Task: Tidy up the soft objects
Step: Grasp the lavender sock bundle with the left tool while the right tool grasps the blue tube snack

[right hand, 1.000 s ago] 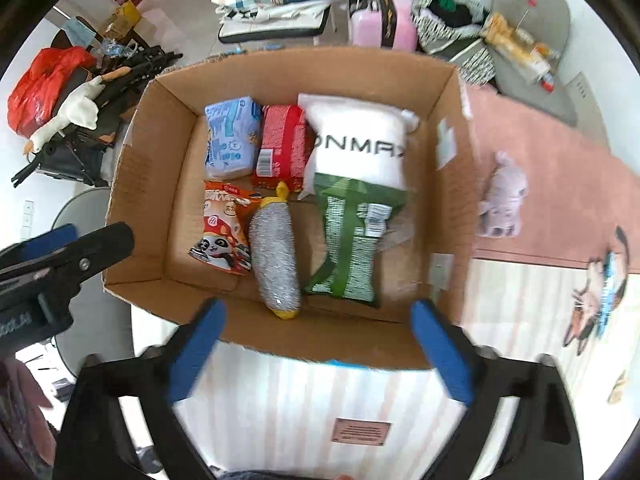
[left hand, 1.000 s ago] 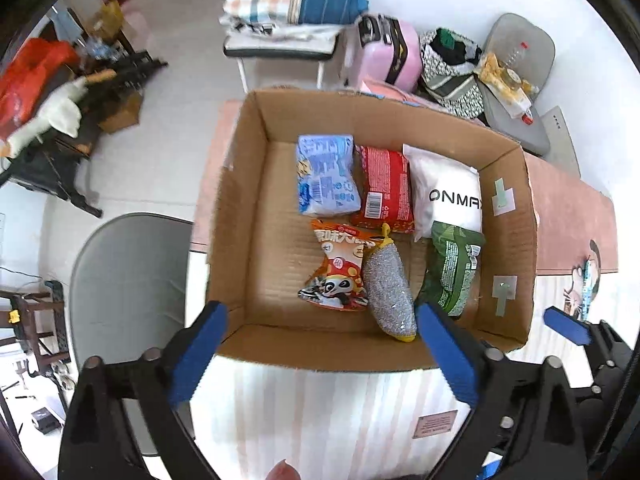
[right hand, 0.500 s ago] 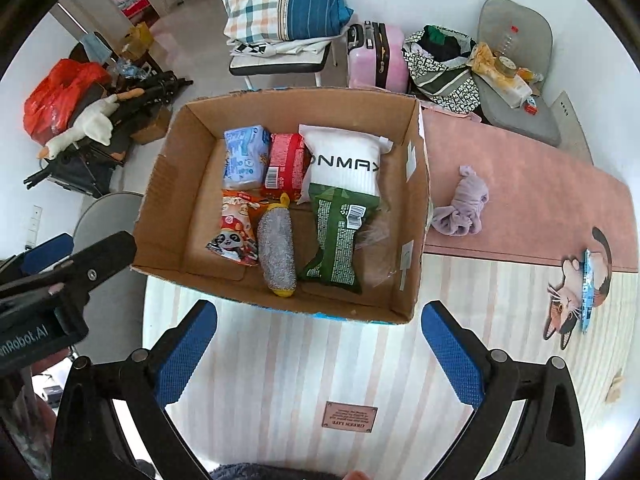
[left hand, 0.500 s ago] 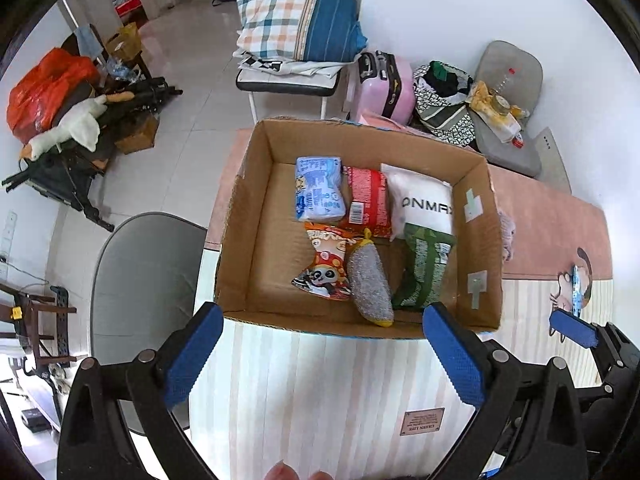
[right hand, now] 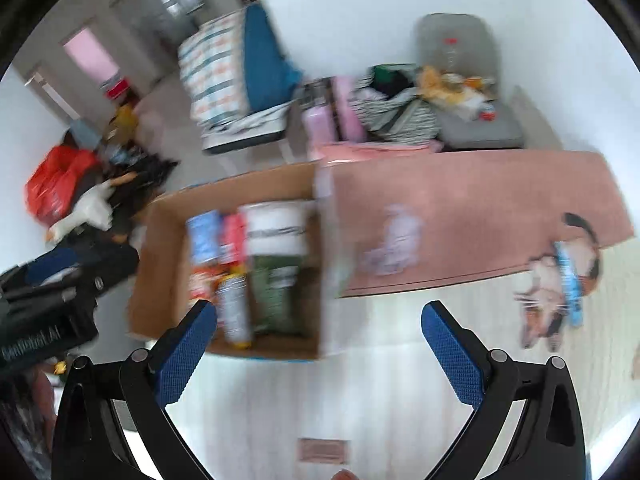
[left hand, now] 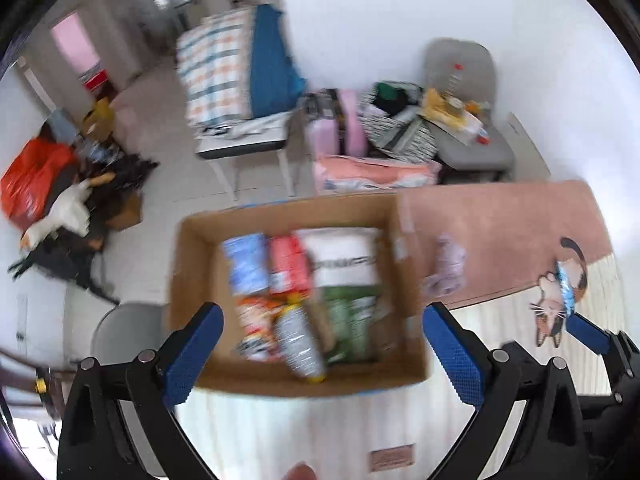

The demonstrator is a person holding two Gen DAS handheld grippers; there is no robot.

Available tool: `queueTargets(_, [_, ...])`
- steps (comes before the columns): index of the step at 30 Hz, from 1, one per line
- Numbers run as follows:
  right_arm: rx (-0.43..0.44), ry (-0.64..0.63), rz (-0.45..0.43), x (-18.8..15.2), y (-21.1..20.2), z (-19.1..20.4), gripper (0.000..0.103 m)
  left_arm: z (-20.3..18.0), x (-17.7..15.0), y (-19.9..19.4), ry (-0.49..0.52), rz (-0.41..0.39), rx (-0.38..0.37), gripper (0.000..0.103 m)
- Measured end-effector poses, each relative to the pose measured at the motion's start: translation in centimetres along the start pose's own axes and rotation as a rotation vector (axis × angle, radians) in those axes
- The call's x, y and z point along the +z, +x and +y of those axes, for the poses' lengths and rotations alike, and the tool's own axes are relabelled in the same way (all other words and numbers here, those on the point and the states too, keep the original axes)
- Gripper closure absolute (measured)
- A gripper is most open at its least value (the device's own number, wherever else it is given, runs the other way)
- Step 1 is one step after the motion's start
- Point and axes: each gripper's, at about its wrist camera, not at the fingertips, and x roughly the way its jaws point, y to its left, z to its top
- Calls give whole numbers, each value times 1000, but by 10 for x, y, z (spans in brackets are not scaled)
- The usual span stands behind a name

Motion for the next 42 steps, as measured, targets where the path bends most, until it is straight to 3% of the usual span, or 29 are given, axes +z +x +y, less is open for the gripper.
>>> queueTargets(6, [-116, 200, 68, 13, 19, -126, 0, -108, 48, 78, 192, 152, -65, 1])
queueTargets(10, [-206, 285, 135, 16, 42, -205, 0, -167, 62, 145, 294, 283, -38, 1])
queueTargets(15, [-274, 352, 241, 17, 90, -292, 0, -205, 62, 219, 324, 426, 7, 1])
queueTargets(19, [-304, 380, 307, 18, 124, -340, 0, -218, 58, 259, 310, 509, 24, 1])
queueTargets(27, [-307, 364, 444, 26, 196, -390, 0, -219, 53, 308, 236, 643, -3, 1])
queueTargets(29, [-309, 357, 475, 26, 208, -395, 0, -219, 52, 314, 215, 675, -40, 1])
queueTargets(34, [-294, 352, 532, 24, 228, -403, 8, -211, 54, 324, 160, 704, -84, 1])
queueTargets(36, [-288, 359, 542, 23, 233, -406, 15, -210, 54, 326, 149, 709, -91, 9])
queueTargets(37, [-280, 363, 545, 22, 235, -406, 15, -210, 52, 328, 151, 718, -92, 17])
queueTargets(39, [-259, 378, 549, 21, 236, -410, 17, -210, 54, 327, 170, 709, -76, 20])
queueTargets(42, [-241, 400, 549, 23, 237, -419, 23, -217, 55, 321, 187, 693, -78, 38])
